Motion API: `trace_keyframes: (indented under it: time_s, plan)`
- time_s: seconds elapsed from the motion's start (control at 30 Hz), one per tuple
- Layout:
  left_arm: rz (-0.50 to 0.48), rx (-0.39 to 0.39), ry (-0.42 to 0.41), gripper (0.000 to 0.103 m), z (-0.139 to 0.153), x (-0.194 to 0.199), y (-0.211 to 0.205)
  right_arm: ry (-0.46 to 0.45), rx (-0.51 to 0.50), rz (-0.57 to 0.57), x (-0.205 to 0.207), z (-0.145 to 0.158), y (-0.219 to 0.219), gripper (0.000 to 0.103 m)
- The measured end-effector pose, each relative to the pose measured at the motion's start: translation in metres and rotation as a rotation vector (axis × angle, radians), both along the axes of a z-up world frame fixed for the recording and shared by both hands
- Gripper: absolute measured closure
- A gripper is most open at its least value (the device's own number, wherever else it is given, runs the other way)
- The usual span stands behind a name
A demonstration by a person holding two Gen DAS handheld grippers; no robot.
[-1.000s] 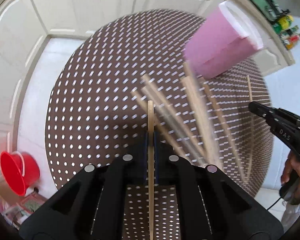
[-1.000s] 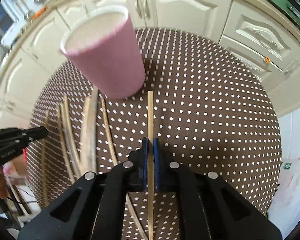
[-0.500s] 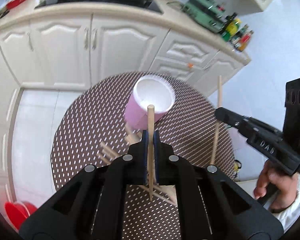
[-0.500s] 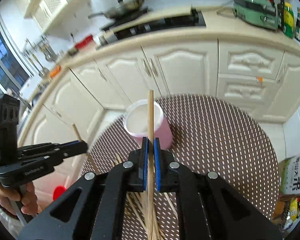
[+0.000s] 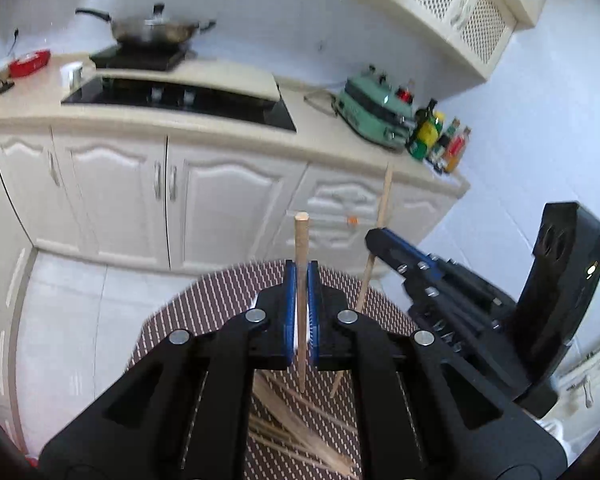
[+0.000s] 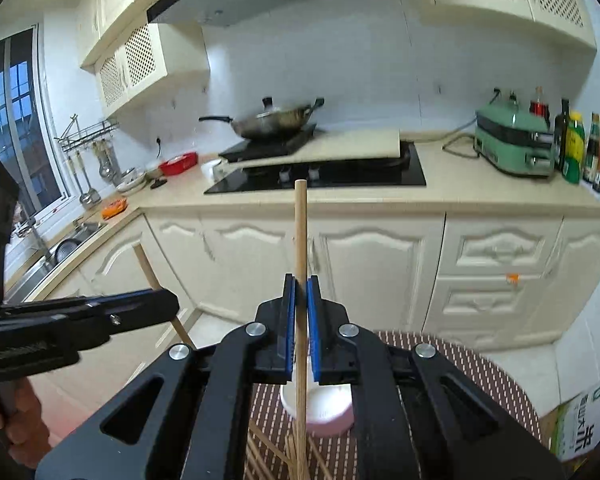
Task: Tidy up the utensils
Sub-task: 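Lift the chopstick with the right gripper and drop it into the pink cup, then lower the right gripper to the pile and grasp another chopstick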
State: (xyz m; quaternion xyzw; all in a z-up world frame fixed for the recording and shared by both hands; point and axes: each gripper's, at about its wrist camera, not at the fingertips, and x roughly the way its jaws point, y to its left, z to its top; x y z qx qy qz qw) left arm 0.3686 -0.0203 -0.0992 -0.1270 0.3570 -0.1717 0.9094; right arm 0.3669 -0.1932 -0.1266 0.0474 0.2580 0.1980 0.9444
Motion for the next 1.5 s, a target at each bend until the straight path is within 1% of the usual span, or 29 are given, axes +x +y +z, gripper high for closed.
trace_keyframes:
  time_s: [0.17,0.27,0.37,0.5,0.63,0.8,1.03,1.17,1.23,1.4,1.43,1.47,1.5]
  plan:
    - [0.034,-0.038,-0.059,0.097,0.014,0.015,0.009,-0.044,-0.006,-0.023,0.017,0.003,0.006,0.098]
    - [0.059,-0.026,-0.089,0.097,0.018,0.024,0.01,-0.065,-0.007,-0.032,0.028,0.004,0.009,0.098]
    - [0.073,-0.002,-0.095,0.097,0.013,0.035,0.008,-0.074,-0.013,-0.037,0.037,0.002,0.013,0.098]
    - [0.071,0.022,-0.059,0.097,-0.005,0.047,0.002,-0.074,-0.025,-0.046,0.045,-0.008,0.015,0.098]
    - [0.059,0.045,-0.018,0.097,-0.025,0.052,-0.005,-0.04,-0.03,-0.037,0.047,-0.021,0.016,0.098]
    - [0.043,0.065,0.023,0.097,-0.044,0.055,-0.008,0.032,-0.037,-0.038,0.038,-0.037,0.012,0.098]
    - [0.039,0.073,0.099,0.097,-0.069,0.053,-0.006,0.134,0.001,-0.064,0.018,-0.054,-0.002,0.098]
    - [0.041,0.079,0.129,0.096,-0.077,0.049,-0.007,0.172,0.012,-0.073,0.009,-0.06,-0.007,0.098]
    - [0.038,0.089,0.144,0.096,-0.08,0.047,-0.009,0.186,0.017,-0.078,0.004,-0.062,-0.008,0.095]
    - [0.031,0.104,0.183,0.096,-0.086,0.041,-0.01,0.224,0.03,-0.082,-0.002,-0.064,-0.014,0.094]
    - [0.031,0.109,0.19,0.092,-0.087,0.04,-0.01,0.23,0.034,-0.087,-0.005,-0.064,-0.016,0.091]
    - [0.032,0.113,0.199,0.086,-0.089,0.039,-0.01,0.235,0.035,-0.092,-0.007,-0.063,-0.018,0.088]
    - [0.033,0.114,0.204,0.065,-0.089,0.038,-0.01,0.237,0.037,-0.094,-0.009,-0.063,-0.02,0.082]
